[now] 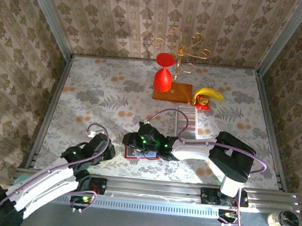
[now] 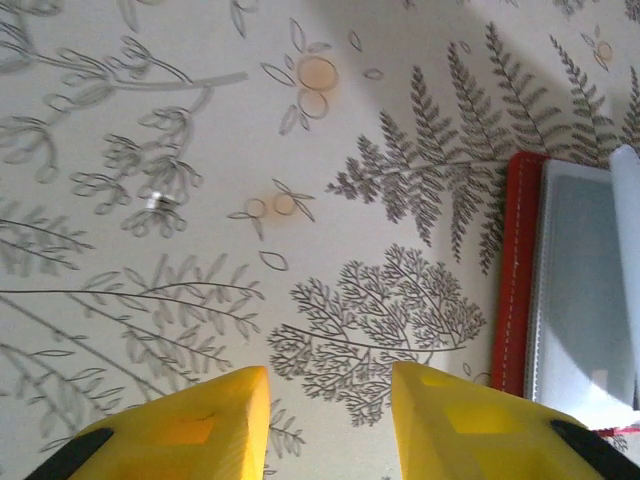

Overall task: Put the credit cards into the card holder
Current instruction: Flip over the card slot in the card holder, then pick up the credit card from the storage box.

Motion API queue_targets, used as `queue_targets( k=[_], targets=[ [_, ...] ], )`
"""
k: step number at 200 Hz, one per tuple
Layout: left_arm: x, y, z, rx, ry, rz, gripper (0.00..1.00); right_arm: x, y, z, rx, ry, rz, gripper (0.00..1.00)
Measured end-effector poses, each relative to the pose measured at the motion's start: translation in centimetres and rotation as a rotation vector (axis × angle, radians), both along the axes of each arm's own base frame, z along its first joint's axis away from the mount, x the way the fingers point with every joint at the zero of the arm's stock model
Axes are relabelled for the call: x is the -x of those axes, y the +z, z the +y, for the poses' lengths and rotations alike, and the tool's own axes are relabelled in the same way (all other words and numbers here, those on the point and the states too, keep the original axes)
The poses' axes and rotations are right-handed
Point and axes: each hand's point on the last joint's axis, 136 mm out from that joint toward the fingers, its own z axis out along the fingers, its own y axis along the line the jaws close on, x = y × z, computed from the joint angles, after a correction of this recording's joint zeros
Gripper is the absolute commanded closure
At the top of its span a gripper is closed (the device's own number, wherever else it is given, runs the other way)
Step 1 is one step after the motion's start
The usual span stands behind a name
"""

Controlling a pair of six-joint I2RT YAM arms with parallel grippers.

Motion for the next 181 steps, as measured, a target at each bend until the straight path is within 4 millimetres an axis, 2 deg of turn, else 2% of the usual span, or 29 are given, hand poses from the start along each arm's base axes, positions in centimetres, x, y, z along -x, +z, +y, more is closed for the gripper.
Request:
queue_targets(
  k=[38,68,93,120,144,152,163,173,181],
  targets=[
    [-1.0,2.3,1.4,-0.019,0.066,-0.063,0.61,-0.4,1.7,0.7,-0.033,0.006,-0.030,0.54],
    [-1.4,4.0,2.2,-0.025,0.100,-0.100,0.60,-0.5,4.9,0.9,-0.082,0.020,-0.086,0.53],
    [-1.7,4.6,2.2,-0.019,0.091,-0.116,0.56,-0.7,7.8,-0.3,-0.086,0.034,-0.154,0.52],
    [-1.7,4.6,0.9,0.013,0.040,-0.103,0.50,-2.0,10.7,-4.4,0.013,0.032,-0.283,0.50],
    [-1.9,4.2,-1.1,0.054,-0.027,-0.068,0.47,-3.0,15.4,-10.2,0.136,0.039,-0.555,0.48],
    [-2.0,4.1,-1.8,0.067,-0.048,-0.056,0.46,-2.6,16.9,-12.0,0.186,0.065,-0.668,0.45],
    [-2.1,3.9,-2.6,0.085,-0.073,-0.040,0.46,-1.4,18.8,-14.1,0.268,0.133,-0.840,0.35],
    [-2.2,3.7,-3.3,0.098,-0.094,-0.024,0.46,-0.4,19.9,-15.5,0.351,0.207,-0.987,0.27],
    [-2.3,3.5,-3.8,0.107,-0.109,-0.015,0.46,0.3,20.2,-16.7,0.437,0.277,-1.098,0.25]
  ],
)
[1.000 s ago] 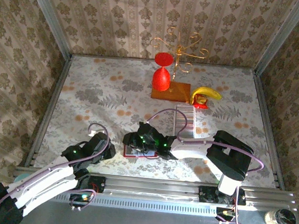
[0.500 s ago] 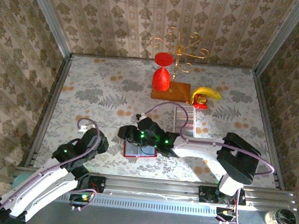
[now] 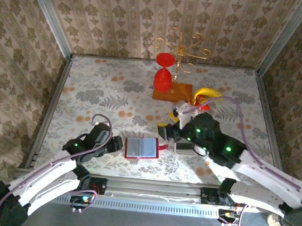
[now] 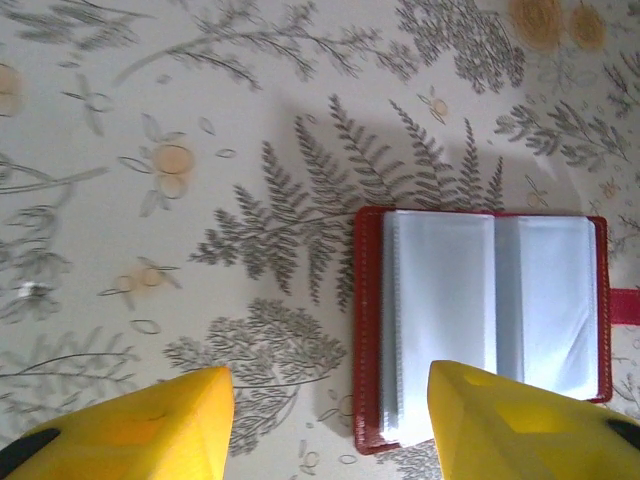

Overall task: Put the credit cards into the card holder
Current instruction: Pick up the credit card from the storage box.

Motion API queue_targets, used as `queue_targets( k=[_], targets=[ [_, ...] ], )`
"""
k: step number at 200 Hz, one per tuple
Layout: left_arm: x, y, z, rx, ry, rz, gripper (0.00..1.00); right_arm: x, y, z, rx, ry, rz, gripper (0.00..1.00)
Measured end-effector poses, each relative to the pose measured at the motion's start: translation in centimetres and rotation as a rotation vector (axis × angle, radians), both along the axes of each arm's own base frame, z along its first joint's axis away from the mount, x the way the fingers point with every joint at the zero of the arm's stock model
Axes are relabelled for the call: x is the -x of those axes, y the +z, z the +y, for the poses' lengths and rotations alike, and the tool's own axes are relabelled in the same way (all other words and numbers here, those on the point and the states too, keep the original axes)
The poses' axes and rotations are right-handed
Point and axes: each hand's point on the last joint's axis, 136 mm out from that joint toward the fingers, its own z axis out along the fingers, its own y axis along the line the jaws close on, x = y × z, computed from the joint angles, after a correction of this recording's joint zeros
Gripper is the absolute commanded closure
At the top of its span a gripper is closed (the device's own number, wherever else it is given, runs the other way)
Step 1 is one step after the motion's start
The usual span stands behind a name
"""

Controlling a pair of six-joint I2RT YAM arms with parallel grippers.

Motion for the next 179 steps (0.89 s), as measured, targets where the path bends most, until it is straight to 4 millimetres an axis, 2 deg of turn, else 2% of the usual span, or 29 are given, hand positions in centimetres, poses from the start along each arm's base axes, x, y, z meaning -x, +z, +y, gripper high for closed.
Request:
queue_targets(
  k=[13,23,34,49,63,76,109,179],
  targets=[
    [-0.1,-0.3,-0.7,0.010,-0.023,0.017,0.46,0.8,-0.8,-1.8,0.192,0.062,-0.141,0.24],
    [-0.1,-0.4,-1.1,0.020,-0.035,0.024,0.45,1.0,-2.4,-2.9,0.351,0.112,-0.212,0.24],
    [-0.2,-0.5,-1.5,0.032,-0.046,0.026,0.45,1.0,-4.8,-4.2,0.527,0.169,-0.254,0.24],
    [-0.2,-0.4,-1.9,0.048,-0.055,0.024,0.45,0.8,-9.3,-6.3,0.759,0.251,-0.253,0.24],
    [-0.1,-0.5,-2.1,0.059,-0.064,0.025,0.45,0.6,-12.8,-8.0,0.910,0.320,-0.218,0.25],
    [0.0,-0.8,-2.1,0.061,-0.070,0.031,0.45,0.5,-15.2,-9.2,1.003,0.375,-0.191,0.26],
    [0.8,-1.8,-2.0,0.063,-0.082,0.057,0.45,-0.4,-17.8,-9.7,1.125,0.485,-0.192,0.31],
    [1.2,-1.5,-1.9,0.091,-0.092,0.036,0.46,-3.0,-21.7,-9.4,1.200,0.573,-0.185,0.33]
  ],
)
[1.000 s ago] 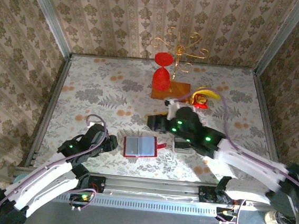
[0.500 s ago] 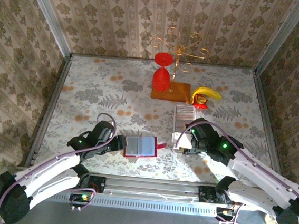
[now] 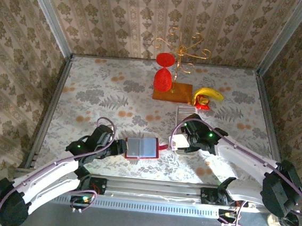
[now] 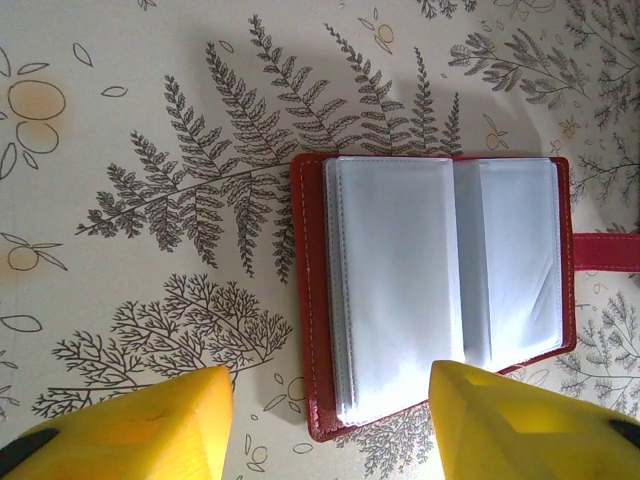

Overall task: Put the credit cards into the card holder
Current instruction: Pick up the credit card from the storage box.

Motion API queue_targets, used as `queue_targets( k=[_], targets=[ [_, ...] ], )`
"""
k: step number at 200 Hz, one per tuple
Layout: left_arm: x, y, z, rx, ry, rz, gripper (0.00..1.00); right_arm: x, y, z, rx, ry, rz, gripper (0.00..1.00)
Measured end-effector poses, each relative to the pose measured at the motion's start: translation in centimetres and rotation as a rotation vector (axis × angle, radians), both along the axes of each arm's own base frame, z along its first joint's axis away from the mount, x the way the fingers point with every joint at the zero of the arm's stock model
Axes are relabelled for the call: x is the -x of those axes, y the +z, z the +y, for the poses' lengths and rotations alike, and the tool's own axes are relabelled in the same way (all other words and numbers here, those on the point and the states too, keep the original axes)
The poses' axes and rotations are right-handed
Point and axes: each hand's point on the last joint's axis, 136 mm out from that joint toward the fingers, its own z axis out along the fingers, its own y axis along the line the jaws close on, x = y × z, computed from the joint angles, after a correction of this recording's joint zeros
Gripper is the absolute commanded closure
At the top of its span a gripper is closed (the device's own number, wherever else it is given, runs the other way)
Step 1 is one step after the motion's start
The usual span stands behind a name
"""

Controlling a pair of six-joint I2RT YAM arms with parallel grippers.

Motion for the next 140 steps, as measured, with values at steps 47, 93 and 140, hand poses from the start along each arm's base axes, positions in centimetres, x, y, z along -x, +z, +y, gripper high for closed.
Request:
queue_targets(
  k=[47,93,140],
  targets=[
    [0.3,-0.1,0.2,0.000,-0.002,0.004,0.46,-0.8,-1.4,0.2,0.020,0.017,0.008,0.31],
    [0.7,-0.6,0.5,-0.005,0.001,0.015,0.47,-0.7,-2.3,0.2,0.036,0.032,0.021,0.35],
    [0.8,-0.9,0.6,-0.009,0.004,0.023,0.48,-0.6,-2.0,0.1,0.039,0.046,0.016,0.45]
  ],
)
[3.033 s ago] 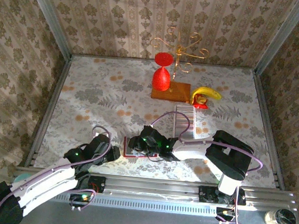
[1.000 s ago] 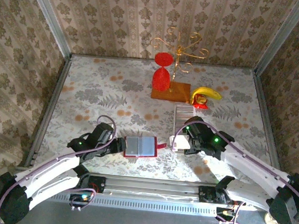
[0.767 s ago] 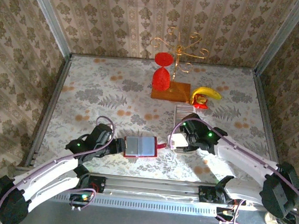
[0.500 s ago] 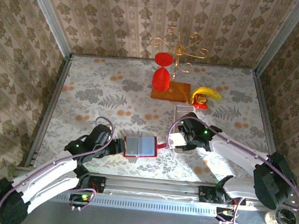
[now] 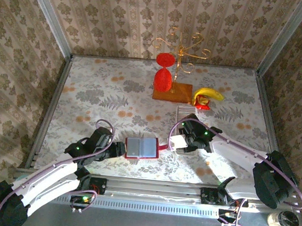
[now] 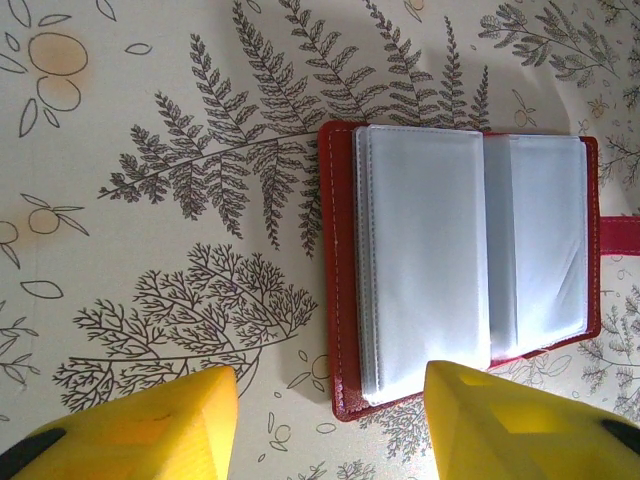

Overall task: Put the credit cards into the card holder
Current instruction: Pick up the credit card from the storage box.

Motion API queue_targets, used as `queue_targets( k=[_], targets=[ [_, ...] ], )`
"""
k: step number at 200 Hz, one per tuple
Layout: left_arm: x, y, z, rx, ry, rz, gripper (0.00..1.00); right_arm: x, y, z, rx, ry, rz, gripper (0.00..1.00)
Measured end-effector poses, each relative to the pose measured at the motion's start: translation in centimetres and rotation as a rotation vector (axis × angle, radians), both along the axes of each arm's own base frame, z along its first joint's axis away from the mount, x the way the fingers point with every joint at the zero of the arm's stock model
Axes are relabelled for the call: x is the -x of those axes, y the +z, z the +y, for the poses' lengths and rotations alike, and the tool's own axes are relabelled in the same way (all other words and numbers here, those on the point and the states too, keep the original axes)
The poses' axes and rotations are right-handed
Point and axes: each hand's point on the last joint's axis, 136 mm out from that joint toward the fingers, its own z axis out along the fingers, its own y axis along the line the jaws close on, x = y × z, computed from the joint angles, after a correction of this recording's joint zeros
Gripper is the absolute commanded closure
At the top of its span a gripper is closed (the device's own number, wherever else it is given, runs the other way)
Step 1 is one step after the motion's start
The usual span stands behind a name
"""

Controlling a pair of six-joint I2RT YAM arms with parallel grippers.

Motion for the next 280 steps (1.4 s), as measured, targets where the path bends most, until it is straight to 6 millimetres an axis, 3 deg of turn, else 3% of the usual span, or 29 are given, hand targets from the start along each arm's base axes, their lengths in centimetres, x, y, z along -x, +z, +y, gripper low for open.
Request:
queue_targets(
  k=[57,84,280],
  targets=[
    [0.3,-0.6,0.2,-0.006,-0.001,0.013,0.51,0.5,0.4,-0.4,0.005,0.004,0.003,0.55],
    [0.3,-0.6,0.1,-0.002,-0.001,0.017,0.53,0.8,0.5,-0.5,0.008,0.005,0.008,0.67],
    [0.3,-0.4,0.0,0.005,0.000,0.015,0.56,1.9,2.9,-0.9,-0.051,-0.010,-0.018,0.89]
  ],
)
